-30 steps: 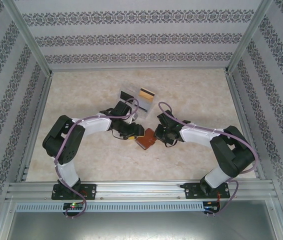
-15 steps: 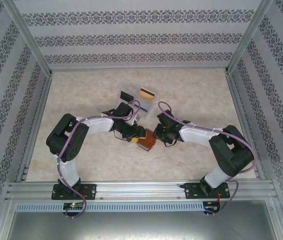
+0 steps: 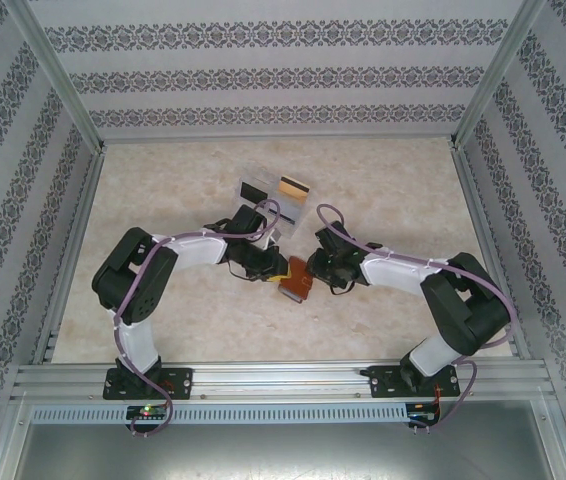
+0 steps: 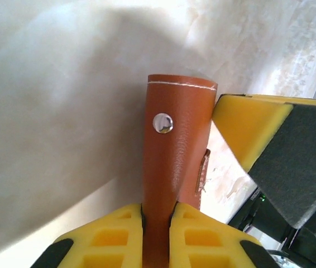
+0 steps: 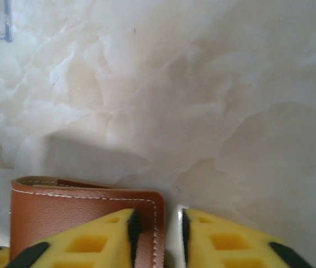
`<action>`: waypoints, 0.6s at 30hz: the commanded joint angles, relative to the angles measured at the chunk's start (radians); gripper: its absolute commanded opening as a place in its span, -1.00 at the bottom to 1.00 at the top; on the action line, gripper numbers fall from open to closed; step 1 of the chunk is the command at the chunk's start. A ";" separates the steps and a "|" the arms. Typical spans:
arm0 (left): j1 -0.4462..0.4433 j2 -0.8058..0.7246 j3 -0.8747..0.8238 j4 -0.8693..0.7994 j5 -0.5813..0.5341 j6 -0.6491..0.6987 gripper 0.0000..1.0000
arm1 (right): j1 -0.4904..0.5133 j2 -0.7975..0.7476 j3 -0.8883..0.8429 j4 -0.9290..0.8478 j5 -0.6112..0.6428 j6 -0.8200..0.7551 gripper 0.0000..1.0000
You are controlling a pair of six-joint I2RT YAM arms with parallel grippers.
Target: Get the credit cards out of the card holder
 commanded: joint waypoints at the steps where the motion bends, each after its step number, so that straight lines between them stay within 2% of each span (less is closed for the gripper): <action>1: -0.010 -0.070 0.047 -0.177 -0.155 0.097 -0.79 | 0.018 -0.097 -0.018 -0.045 0.062 -0.051 -0.11; 5: -0.010 -0.162 0.107 -0.381 -0.351 0.198 -0.80 | 0.005 -0.172 0.015 -0.156 0.138 -0.092 0.09; 9: -0.017 -0.237 0.161 -0.532 -0.559 0.236 -0.78 | -0.004 -0.216 0.047 -0.238 0.210 -0.121 0.25; 11: -0.035 -0.258 0.196 -0.599 -0.704 0.254 -0.77 | -0.004 -0.244 0.055 -0.261 0.251 -0.128 0.34; 16: -0.099 -0.215 0.270 -0.720 -1.041 0.260 -0.78 | -0.012 -0.290 0.054 -0.293 0.298 -0.116 0.44; 18: -0.134 -0.175 0.291 -0.748 -1.130 0.251 -0.77 | -0.015 -0.303 0.048 -0.308 0.311 -0.106 0.45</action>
